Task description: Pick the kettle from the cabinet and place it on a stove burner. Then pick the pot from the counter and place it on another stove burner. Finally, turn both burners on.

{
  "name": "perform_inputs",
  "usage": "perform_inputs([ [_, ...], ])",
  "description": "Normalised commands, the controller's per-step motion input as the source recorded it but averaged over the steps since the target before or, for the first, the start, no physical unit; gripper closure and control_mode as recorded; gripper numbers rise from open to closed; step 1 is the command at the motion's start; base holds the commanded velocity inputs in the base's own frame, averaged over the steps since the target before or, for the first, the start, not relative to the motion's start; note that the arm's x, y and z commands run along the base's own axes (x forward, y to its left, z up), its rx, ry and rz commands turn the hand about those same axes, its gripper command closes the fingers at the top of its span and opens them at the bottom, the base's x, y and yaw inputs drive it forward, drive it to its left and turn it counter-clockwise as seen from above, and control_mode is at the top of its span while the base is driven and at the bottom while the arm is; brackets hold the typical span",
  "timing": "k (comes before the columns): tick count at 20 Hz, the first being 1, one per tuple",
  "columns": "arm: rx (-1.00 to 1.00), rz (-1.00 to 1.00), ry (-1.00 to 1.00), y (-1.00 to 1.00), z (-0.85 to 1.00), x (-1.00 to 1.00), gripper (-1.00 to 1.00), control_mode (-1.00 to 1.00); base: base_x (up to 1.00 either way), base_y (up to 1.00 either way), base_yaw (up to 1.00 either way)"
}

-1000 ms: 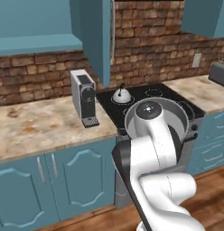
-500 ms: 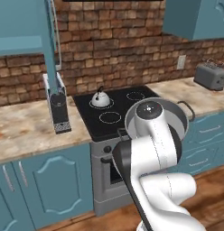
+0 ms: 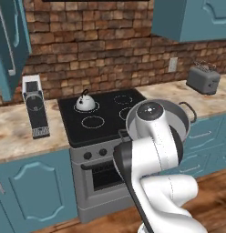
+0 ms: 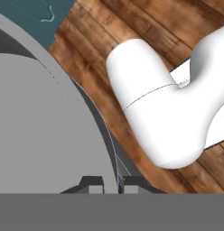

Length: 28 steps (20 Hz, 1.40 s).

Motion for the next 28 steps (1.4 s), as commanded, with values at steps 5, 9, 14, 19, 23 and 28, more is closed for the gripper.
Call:
perform_inputs([
  [5, 0.0, 0.0, 0.0, 0.0, 0.0, 0.0, 1.0, 1.0, 0.46, -0.35, 0.15],
  [9, 0.0, 0.0, 0.0, 0.0, 0.0, 0.0, 1.0, 1.0, 0.55, -0.08, 0.18],
  [14, 0.0, 0.0, 0.0, 0.0, 0.0, 0.0, 1.0, 1.0, 0.37, -0.28, 0.14],
  [19, 0.0, 0.0, 0.0, 0.0, 0.0, 0.0, 1.0, 1.0, 0.26, -0.46, 0.17],
  [23, 0.0, 0.0, 0.0, 0.0, 0.0, 0.0, 1.0, 1.0, 0.42, -0.27, 0.21],
  [28, 0.0, 0.0, 0.0, 0.0, 0.0, 0.0, 1.0, 1.0, 0.26, -0.29, 0.19],
])
